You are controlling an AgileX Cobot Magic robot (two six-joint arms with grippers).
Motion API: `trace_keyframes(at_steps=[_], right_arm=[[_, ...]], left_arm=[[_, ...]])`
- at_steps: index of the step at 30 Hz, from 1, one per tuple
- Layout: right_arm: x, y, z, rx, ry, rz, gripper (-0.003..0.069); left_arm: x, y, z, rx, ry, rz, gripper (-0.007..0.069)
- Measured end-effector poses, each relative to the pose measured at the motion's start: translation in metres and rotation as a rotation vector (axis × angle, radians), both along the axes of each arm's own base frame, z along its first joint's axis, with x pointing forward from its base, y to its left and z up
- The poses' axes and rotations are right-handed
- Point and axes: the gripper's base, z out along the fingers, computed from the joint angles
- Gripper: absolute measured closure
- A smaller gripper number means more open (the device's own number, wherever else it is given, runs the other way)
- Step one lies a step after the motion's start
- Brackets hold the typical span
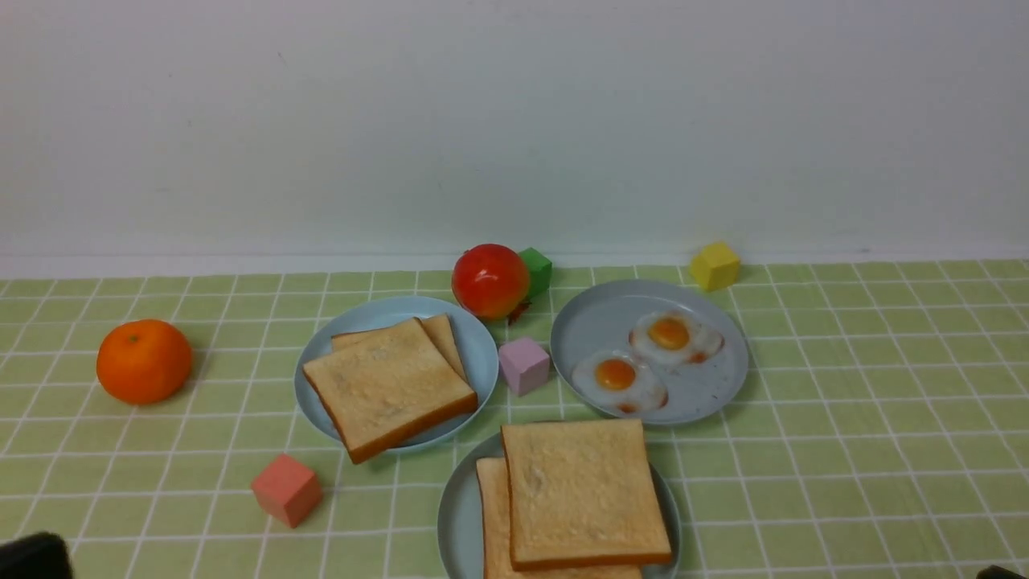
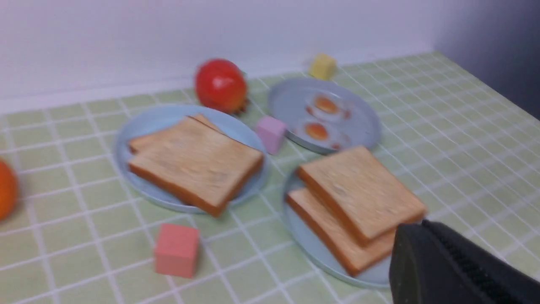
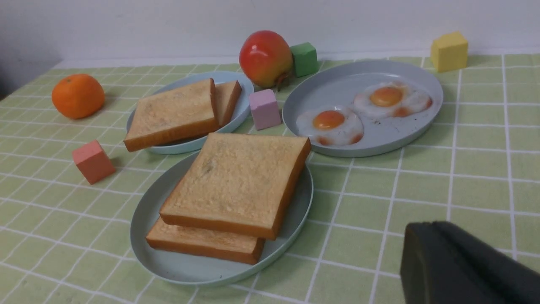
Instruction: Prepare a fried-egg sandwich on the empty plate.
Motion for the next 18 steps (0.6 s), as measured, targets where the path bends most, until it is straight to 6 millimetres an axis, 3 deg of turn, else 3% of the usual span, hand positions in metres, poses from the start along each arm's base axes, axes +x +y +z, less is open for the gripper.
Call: trace_keyframes(at_steps=[3, 8, 10, 18], right_arm=[[0.000, 0.000, 0.000, -0.001, -0.001, 0.000, 0.0655], [0.000, 0.000, 0.000, 0.000, 0.000, 0.000, 0.0652], [0.000, 0.000, 0.000, -0.001, 0.002, 0.000, 0.0650], [0.000, 0.000, 0.000, -0.003, 0.000, 0.000, 0.0644]], left_arm=[[0.000, 0.008, -0.020, -0.002, -0.004, 0.122, 0.0638], [0.008, 0.020, -0.095, 0.090, 0.134, 0.348, 0.0638], [0.009, 0.022, -0.113, 0.123, 0.182, 0.381, 0.0638], [0.012, 0.021, -0.112, 0.128, 0.118, 0.382, 0.0638]])
